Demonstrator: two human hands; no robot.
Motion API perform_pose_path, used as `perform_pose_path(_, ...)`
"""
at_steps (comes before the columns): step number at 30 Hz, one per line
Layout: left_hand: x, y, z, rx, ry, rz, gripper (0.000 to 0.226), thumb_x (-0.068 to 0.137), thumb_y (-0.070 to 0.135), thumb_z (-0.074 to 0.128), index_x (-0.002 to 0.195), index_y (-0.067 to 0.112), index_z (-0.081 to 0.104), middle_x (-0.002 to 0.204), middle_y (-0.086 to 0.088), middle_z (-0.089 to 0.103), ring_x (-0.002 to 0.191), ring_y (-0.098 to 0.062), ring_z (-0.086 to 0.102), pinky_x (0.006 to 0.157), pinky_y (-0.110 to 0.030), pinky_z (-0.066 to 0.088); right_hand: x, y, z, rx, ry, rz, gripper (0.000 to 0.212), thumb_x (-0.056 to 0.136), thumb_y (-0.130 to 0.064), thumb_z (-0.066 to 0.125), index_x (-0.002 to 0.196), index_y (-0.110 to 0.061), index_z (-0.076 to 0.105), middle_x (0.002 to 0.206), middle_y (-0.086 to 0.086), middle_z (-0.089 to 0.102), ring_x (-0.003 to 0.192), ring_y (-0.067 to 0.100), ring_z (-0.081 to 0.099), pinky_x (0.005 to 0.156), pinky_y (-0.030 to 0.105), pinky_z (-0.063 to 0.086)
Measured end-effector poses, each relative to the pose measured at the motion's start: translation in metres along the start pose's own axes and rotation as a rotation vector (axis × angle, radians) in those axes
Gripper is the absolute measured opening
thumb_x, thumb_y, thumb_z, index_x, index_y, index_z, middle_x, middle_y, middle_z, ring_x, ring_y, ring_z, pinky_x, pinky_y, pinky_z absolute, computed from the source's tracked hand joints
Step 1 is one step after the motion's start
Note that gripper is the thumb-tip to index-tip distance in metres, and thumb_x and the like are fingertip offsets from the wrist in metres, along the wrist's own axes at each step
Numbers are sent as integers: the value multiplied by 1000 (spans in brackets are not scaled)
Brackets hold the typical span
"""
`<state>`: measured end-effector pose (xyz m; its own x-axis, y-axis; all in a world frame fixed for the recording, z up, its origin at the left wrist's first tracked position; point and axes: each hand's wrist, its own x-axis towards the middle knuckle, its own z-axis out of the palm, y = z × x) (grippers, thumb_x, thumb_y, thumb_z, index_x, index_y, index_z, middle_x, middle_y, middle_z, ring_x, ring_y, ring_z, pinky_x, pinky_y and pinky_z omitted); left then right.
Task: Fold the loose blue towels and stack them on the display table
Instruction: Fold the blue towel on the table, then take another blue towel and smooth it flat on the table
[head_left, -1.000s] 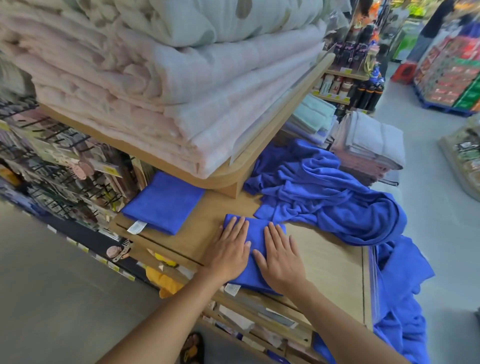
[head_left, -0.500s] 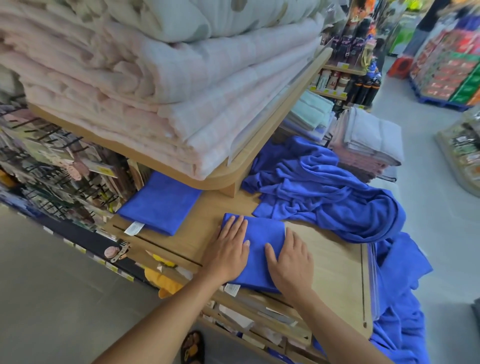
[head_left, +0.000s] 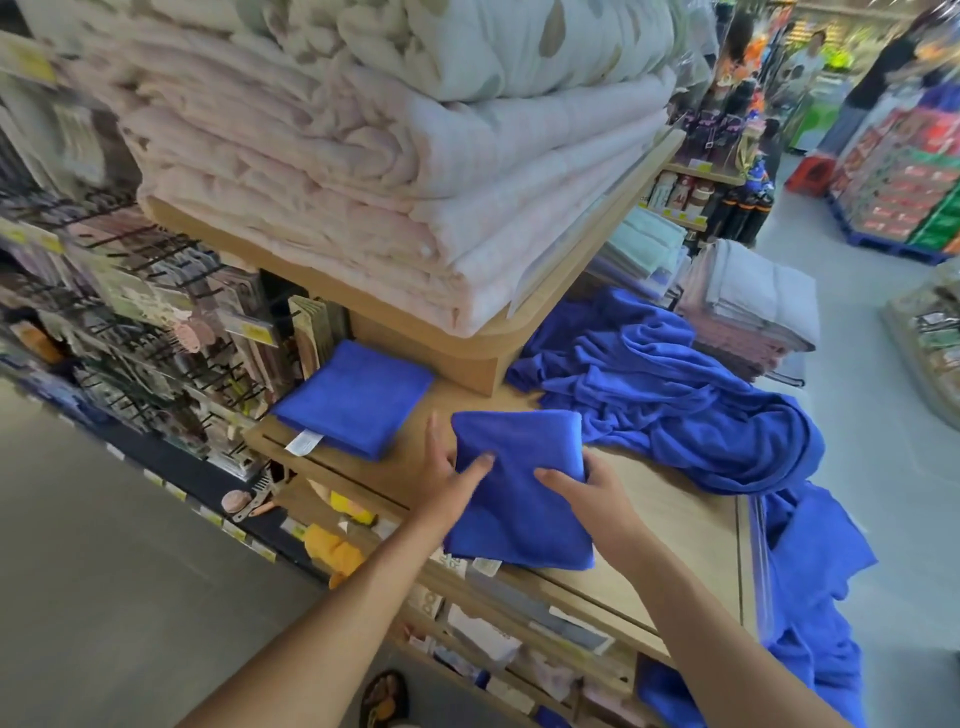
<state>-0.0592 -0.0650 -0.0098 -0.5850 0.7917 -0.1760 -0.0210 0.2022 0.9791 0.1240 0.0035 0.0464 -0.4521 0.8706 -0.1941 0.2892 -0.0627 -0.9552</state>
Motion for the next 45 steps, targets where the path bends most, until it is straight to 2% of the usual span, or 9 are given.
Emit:
perform_pose_path(3, -5, 10, -26, -448, -281, -301, 75, 76, 58, 81, 140, 27, 59, 143, -1, 61, 123, -18, 63, 95, -36, 54, -4, -27, 2, 38, -61, -24, 22, 76, -39, 77, 97, -43, 71, 100, -5, 78, 93, 16, 75, 82, 39, 60)
perform_pose_path(6, -6, 15, -60, -502, -437, -332, 36, 80, 39, 80, 112, 22, 78, 125, -5, 72, 111, -22, 71, 83, -36, 60, 7, -46, 14, 86, -107, -8, 21, 77, -39, 78, 98, -39, 74, 102, -4, 78, 95, 18, 76, 86, 45, 60)
perform_pose_path(9, 6, 29, -99, -339, -337, -285, 48, 77, 21, 83, 122, 21, 67, 125, -1, 72, 110, -18, 71, 86, -36, 58, 31, -50, 41, 209, -112, 55, 22, 87, -28, 80, 107, -24, 74, 108, 2, 78, 101, 25, 75, 87, 48, 60)
perform_pose_path(16, 67, 69, -199, 50, -185, -217, 25, 91, 14, 69, 115, 21, 70, 117, -5, 75, 99, -21, 74, 85, -36, 59, 91, -68, 136, 381, -143, 215, 38, 88, -23, 74, 124, -17, 64, 113, 5, 72, 93, 23, 71, 72, 35, 57)
perform_pose_path(23, 132, 72, -239, 518, 112, -12, 47, 90, 16, 67, 136, 8, 58, 134, -13, 62, 118, -30, 62, 101, -49, 52, 151, -63, 201, 339, -114, 237, 20, 92, -15, 71, 109, -13, 61, 82, 5, 57, 65, 18, 58, 49, 30, 54)
perform_pose_path(29, 146, 32, -240, 724, 77, 13, 62, 99, 27, 61, 154, 11, 37, 151, -14, 48, 134, -32, 50, 107, -42, 45, 170, -39, 208, 332, -106, 260, 32, 96, -18, 71, 125, -8, 62, 120, 10, 67, 94, 24, 68, 55, 33, 60)
perform_pose_path(36, 137, 26, -231, 897, 143, 142, 58, 99, 36, 57, 150, 16, 41, 145, -9, 52, 130, -30, 53, 105, -42, 46, 168, -38, 201, 287, -63, 229, 7, 97, -17, 69, 99, -11, 66, 100, 9, 68, 83, 22, 69, 52, 31, 59)
perform_pose_path(43, 71, 25, -151, 945, 165, 597, 39, 102, 39, 50, 137, 21, 56, 147, 0, 47, 144, -23, 37, 111, -45, 40, 127, -22, 137, 95, 31, 167, 11, 99, -19, 60, 93, -23, 66, 80, 1, 63, 66, 14, 60, 54, 25, 50)
perform_pose_path(45, 55, 20, -113, 930, 88, 633, 36, 102, 39, 49, 135, 26, 57, 149, 4, 45, 147, -18, 33, 112, -40, 38, 109, -8, 107, -108, 52, 78, 5, 99, -20, 62, 100, -23, 67, 91, 1, 67, 70, 13, 61, 63, 25, 48)
